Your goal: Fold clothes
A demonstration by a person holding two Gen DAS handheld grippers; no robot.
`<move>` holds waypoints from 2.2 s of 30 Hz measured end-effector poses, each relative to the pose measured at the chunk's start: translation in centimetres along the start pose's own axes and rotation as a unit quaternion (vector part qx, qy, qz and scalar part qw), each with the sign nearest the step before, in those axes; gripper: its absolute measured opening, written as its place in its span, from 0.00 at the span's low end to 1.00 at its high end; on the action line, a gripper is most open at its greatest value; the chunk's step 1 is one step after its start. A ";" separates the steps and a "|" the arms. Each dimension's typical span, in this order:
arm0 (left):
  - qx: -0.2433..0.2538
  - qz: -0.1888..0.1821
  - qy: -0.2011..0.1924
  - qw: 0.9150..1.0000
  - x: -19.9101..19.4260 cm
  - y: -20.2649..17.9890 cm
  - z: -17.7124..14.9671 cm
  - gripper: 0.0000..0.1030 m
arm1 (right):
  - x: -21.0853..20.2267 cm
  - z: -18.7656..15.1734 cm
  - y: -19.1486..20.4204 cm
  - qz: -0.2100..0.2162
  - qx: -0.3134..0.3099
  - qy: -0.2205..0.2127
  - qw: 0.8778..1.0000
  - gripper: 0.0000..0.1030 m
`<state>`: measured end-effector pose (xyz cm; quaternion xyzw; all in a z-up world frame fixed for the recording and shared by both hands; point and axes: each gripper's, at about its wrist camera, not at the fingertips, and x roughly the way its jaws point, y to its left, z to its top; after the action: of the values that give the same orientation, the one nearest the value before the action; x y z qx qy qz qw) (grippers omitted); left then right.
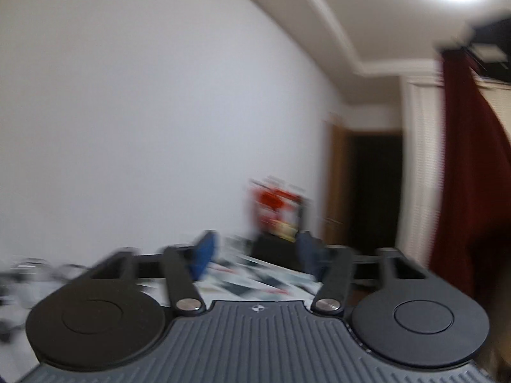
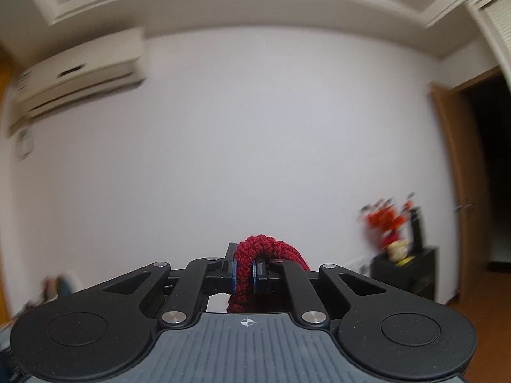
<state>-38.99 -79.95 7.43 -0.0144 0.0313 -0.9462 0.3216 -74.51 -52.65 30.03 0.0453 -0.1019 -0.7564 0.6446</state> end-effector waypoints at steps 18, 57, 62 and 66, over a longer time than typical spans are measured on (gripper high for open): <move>0.087 -0.234 0.057 0.967 17.3 -15.1 -5.4 1.00 | 13.3 12.3 0.0 -0.155 -0.030 -0.089 0.983 0.07; 0.173 0.326 -0.168 0.914 23.2 2.9 14.2 0.09 | 29.2 1.3 -10.9 0.048 0.065 -0.041 0.996 0.07; 0.234 0.411 -0.136 0.870 39.1 4.7 8.9 0.11 | 42.5 -0.4 -18.6 0.081 0.062 -0.031 0.994 0.07; 0.236 0.452 -0.031 0.860 53.3 8.9 3.7 0.11 | 56.0 -4.9 -25.0 0.078 0.034 -0.002 0.996 0.08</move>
<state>-75.69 -119.68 10.84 0.0483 -0.1999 -0.6751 0.7085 -106.88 -104.55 23.46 0.0574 -0.1323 -0.6997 0.6997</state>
